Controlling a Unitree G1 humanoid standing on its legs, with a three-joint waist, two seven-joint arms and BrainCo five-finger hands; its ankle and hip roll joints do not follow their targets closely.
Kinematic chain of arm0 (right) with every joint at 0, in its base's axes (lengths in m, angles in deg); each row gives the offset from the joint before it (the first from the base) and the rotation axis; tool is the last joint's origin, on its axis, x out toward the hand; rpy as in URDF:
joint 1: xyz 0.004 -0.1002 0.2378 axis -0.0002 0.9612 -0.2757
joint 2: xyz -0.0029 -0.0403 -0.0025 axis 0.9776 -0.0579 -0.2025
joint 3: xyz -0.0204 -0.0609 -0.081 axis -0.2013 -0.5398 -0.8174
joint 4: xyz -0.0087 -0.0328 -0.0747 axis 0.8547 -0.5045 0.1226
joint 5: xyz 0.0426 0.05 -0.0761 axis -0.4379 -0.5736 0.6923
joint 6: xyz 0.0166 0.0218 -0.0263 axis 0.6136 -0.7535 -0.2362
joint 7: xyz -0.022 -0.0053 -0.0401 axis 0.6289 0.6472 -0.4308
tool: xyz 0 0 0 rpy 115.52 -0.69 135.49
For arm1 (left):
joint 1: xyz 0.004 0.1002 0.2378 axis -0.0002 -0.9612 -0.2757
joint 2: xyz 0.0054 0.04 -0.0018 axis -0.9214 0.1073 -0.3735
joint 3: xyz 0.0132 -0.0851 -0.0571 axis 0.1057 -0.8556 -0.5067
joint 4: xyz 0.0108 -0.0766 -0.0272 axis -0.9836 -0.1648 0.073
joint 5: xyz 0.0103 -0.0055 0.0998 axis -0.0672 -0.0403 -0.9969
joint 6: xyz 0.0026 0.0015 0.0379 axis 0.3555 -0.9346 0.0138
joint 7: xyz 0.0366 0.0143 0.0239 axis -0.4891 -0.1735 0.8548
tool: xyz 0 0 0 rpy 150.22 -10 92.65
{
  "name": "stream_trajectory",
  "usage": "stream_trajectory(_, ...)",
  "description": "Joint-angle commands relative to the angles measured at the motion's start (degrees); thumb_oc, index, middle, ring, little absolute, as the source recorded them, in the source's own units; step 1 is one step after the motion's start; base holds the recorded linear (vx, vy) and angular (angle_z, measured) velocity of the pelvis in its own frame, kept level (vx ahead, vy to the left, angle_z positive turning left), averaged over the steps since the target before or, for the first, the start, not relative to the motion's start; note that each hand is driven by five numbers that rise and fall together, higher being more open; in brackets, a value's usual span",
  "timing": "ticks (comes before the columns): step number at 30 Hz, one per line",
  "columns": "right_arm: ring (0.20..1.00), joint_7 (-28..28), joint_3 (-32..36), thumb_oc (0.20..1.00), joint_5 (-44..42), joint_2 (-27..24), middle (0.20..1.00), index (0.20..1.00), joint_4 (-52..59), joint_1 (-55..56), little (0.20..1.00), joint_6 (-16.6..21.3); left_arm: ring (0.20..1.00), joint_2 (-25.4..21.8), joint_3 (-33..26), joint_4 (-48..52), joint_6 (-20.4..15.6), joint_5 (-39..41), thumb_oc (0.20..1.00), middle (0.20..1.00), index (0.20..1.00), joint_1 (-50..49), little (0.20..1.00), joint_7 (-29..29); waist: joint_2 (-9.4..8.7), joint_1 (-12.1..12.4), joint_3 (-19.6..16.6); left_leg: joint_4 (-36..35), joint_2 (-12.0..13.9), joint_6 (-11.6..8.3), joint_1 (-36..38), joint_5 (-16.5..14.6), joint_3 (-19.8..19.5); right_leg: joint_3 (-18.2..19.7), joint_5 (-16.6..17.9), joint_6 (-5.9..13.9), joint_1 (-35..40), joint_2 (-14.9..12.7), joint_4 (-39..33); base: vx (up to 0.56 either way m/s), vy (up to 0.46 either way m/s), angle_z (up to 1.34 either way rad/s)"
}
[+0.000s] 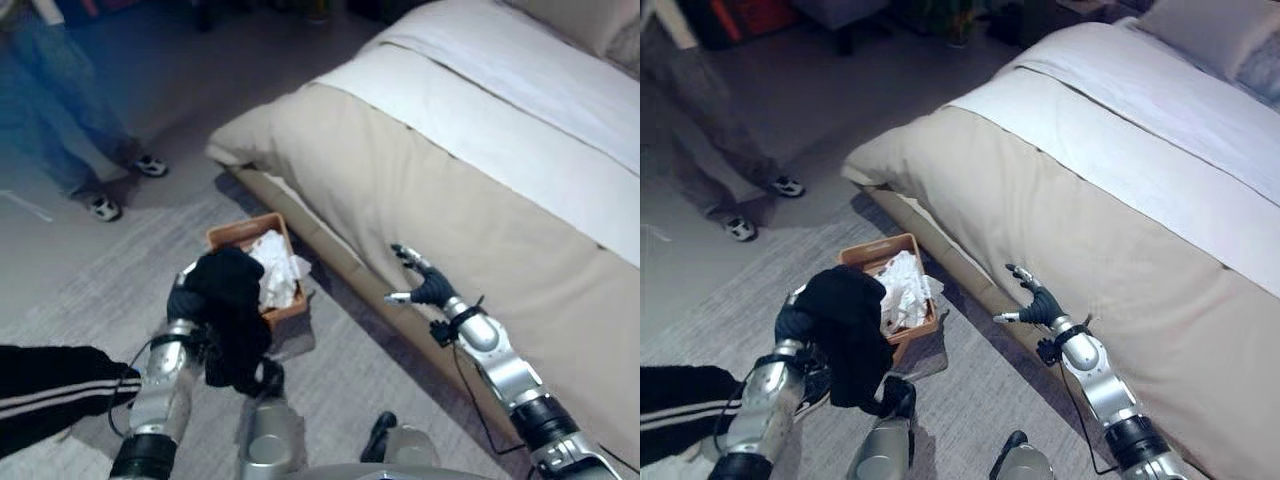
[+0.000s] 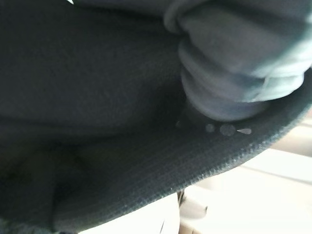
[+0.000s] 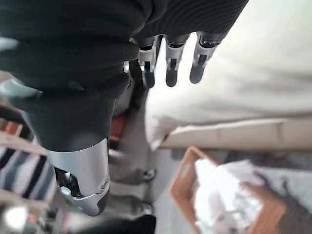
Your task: Pick up clothes into the bucket
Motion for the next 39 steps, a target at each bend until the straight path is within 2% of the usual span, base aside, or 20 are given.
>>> stream_trajectory(1,1.000,-2.20,-3.23,1.000,-1.95,-2.32,1.000,1.000,1.09,-4.20,1.000,0.90,0.200,-1.27,-1.46,7.59,-4.62,-2.32,0.200,0.200,0.200,2.37,0.200,-1.81,-1.34,-1.22,1.48,2.92,4.89,-4.19,1.41,-6.11,-2.43,1.25,10.93,3.16,-3.99,-5.32,-6.96,-0.15,0.315,0.36)
stream_trajectory(4,1.000,-2.96,-3.90,1.000,-1.84,-1.82,1.000,1.000,-0.92,-5.92,1.000,0.52,0.200,-2.29,-1.17,10.35,-4.83,-2.41,0.200,0.200,0.200,2.61,0.200,-1.94,-2.24,-0.84,2.88,5.60,2.45,-3.41,-0.17,-8.45,-1.26,3.28,13.92,4.70,-4.64,-7.50,-8.83,-0.07,0.269,-0.17)
stream_trajectory(6,1.000,-3.40,-3.94,1.000,-2.12,-1.25,1.000,1.000,-0.90,-6.94,1.000,0.31,0.200,-3.56,-0.34,10.52,-5.03,-3.60,0.200,0.200,0.200,3.89,0.200,-2.35,-3.18,-1.07,3.22,7.44,-0.16,-2.36,-2.13,-9.69,-1.01,6.56,17.07,5.66,-5.37,-9.17,-10.98,-0.02,0.288,-0.13)
stream_trajectory(7,1.000,-3.50,-4.17,1.000,-2.55,-1.36,1.000,1.000,-0.83,-6.75,1.000,0.21,0.200,-4.35,0.05,10.66,-5.37,-3.92,0.200,0.200,0.200,4.43,0.200,-2.56,-3.54,-1.58,3.14,8.38,-1.43,-1.58,-3.66,-9.45,-1.85,10.63,17.92,5.90,-6.26,-9.07,-10.95,0.00,0.146,-0.06)
stream_trajectory(8,1.000,-3.50,-4.17,1.000,-2.55,-1.35,1.000,1.000,-0.84,-6.75,1.000,0.21,0.200,-4.36,0.05,10.65,-5.37,-3.92,0.200,0.200,0.200,4.43,0.200,-2.56,-3.60,-1.60,3.05,8.35,-1.49,-1.56,-3.76,-9.41,-1.84,10.65,17.93,5.91,-6.39,-9.14,-10.93,0.03,0.181,0.06)
stream_trajectory(9,1.000,-3.22,-2.61,1.000,-2.77,-1.91,1.000,1.000,0.04,-4.82,1.000,0.06,0.200,-5.82,1.52,9.16,-5.56,-3.57,0.200,0.200,0.200,6.49,0.200,-1.94,-2.76,-3.14,2.54,8.46,-3.47,-0.50,-5.98,-8.79,-4.80,22.96,15.92,5.56,-7.02,-5.80,-10.35,0.05,0.189,0.30)
stream_trajectory(11,1.000,-2.87,-2.51,1.000,-2.72,-1.70,1.000,1.000,1.01,-3.68,1.000,0.35,0.200,-5.58,1.95,9.22,-5.08,-4.58,0.200,0.200,0.200,6.11,0.200,-2.22,-2.13,-2.73,1.77,7.92,-4.14,0.57,-6.28,-8.32,-4.92,21.85,13.66,4.37,-6.97,-4.62,-7.77,0.05,0.245,1.02)
stream_trajectory(13,1.000,-2.79,-2.73,1.000,-2.40,-1.39,1.000,1.000,1.65,-3.09,1.000,0.55,0.200,-5.36,2.34,10.02,-4.82,-5.00,0.200,0.200,0.200,5.63,0.200,-2.26,-1.09,-2.84,2.37,6.24,-5.43,2.12,-4.67,-7.71,-6.23,23.67,12.73,2.57,-9.60,-2.36,-0.56,0.07,0.238,0.59)
stream_trajectory(16,1.000,-2.48,-2.85,1.000,-3.16,-1.86,1.000,1.000,3.68,-2.08,1.000,0.76,0.200,-4.71,3.69,9.29,-4.53,-4.91,0.200,0.200,0.200,6.39,0.200,-2.18,-0.48,-5.03,3.25,5.08,-7.57,3.36,-3.40,-7.58,-8.32,30.54,12.17,0.79,-12.75,2.63,0.96,0.08,0.173,0.24)
stream_trajectory(19,1.000,-2.42,-3.91,1.000,-4.55,-3.03,1.000,1.000,4.03,-3.22,1.000,1.25,0.200,-3.29,6.35,7.68,-4.50,-5.49,0.200,0.200,0.200,8.80,0.200,-2.81,-0.42,-7.87,4.23,4.09,-9.76,3.98,-2.46,-7.43,-10.30,36.29,11.22,0.80,-18.41,9.05,-3.00,0.10,0.107,0.37)
stream_trajectory(22,1.000,-3.23,-5.25,1.000,-4.79,-3.45,1.000,1.000,2.68,-4.49,1.000,1.35,0.200,-1.80,8.39,6.47,-4.80,-5.04,0.200,0.200,0.200,10.51,0.200,-3.45,-1.63,-9.02,4.99,5.28,-12.02,3.90,-2.10,-8.42,-11.63,35.14,11.41,1.37,-18.43,10.76,-7.45,0.09,-0.033,0.57)
stream_trajectory(24,1.000,-3.46,-4.91,1.000,-5.24,-3.60,1.000,1.000,2.57,-4.03,1.000,1.28,0.200,-0.56,9.17,6.12,-4.96,-3.06,0.200,0.200,0.200,10.49,0.200,-2.94,-1.04,-9.90,5.34,7.10,-12.68,3.54,-3.09,-8.87,-12.81,36.73,10.71,1.31,-15.88,10.65,-7.93,0.01,-0.043,1.20)
stream_trajectory(26,1.000,-4.42,-4.86,1.000,-4.96,-3.52,1.000,1.000,1.95,-4.17,1.000,1.12,0.200,0.05,9.58,6.55,-4.75,-1.67,0.200,0.200,0.200,10.76,0.200,-3.30,-0.35,-10.32,4.94,9.58,-12.17,2.97,-4.43,-9.70,-11.75,35.56,9.90,1.36,-15.45,9.87,-7.48,0.03,-0.052,1.21)
stream_trajectory(28,1.000,-4.97,-4.87,1.000,-4.26,-3.57,1.000,1.000,1.28,-3.87,1.000,0.69,0.200,0.36,10.32,7.19,-4.26,-1.34,0.200,0.200,0.200,10.82,0.200,-2.98,0.09,-11.65,4.69,15.36,-8.30,3.05,-4.65,-13.61,-4.39,33.24,7.37,0.97,-13.88,8.16,-6.74,0.08,-0.033,0.26)
stream_trajectory(29,1.000,-5.20,-4.99,1.000,-4.46,-3.43,1.000,1.000,1.06,-3.69,1.000,0.33,0.200,0.48,10.92,7.32,-4.03,-1.10,0.200,0.200,0.200,11.30,0.200,-3.78,0.16,-12.61,4.25,16.74,-4.46,3.14,-5.25,-13.42,0.80,32.17,6.40,0.61,-12.96,7.23,-6.60,0.03,0.002,0.63)
stream_trajectory(30,1.000,-5.20,-5.00,1.000,-4.46,-3.42,1.000,1.000,1.06,-3.69,1.000,0.33,0.200,0.47,10.92,7.32,-4.03,-1.10,0.200,0.200,0.200,11.30,0.200,-3.78,0.15,-12.62,4.21,16.71,-4.48,3.14,-5.30,-13.39,0.80,32.17,6.42,0.62,-13.01,7.21,-6.60,0.03,0.110,1.10)
stream_trajectory(31,1.000,-5.65,-5.48,1.000,-4.39,-3.55,1.000,1.000,0.46,-3.75,1.000,0.50,0.200,-0.28,12.01,5.45,-3.41,-1.39,0.200,0.200,0.200,12.01,0.200,-4.06,1.42,-12.37,3.72,10.68,-1.47,1.41,-6.81,-7.67,2.54,31.37,6.04,0.80,-11.79,7.09,-6.91,0.02,0.104,0.99)
stream_trajectory(32,1.000,-5.59,-4.93,1.000,-3.56,-3.44,1.000,1.000,0.72,-3.30,1.000,-0.06,0.200,-0.73,12.56,6.47,-3.53,-2.17,0.200,0.200,0.200,12.20,0.200,-4.60,1.11,-12.25,3.67,12.91,-2.37,0.92,-8.18,-7.62,2.03,31.00,5.98,0.79,-11.88,6.03,-6.67,0.03,0.134,0.75)
stream_trajectory(34,1.000,-6.08,-4.45,1.000,-2.17,-3.21,1.000,1.000,0.56,-3.07,1.000,-0.30,0.200,-0.92,13.53,6.33,-3.00,-2.64,0.200,0.200,0.200,12.58,0.200,-4.14,1.63,-12.90,2.95,10.14,-3.00,1.77,-6.86,-8.46,2.71,30.67,5.75,1.22,-13.12,5.07,-4.17,0.07,0.195,0.30)
stream_trajectory(39,1.000,-6.99,-2.59,1.000,-2.10,-1.84,1.000,1.000,2.86,-0.53,1.000,0.49,0.200,-2.25,14.48,6.39,-2.34,-6.89,0.200,0.200,0.200,13.74,0.200,-4.04,0.56,-13.79,4.95,9.22,-6.24,5.19,-5.33,-10.01,4.54,34.49,12.62,1.37,-18.99,2.13,6.62,0.06,0.217,-0.08)
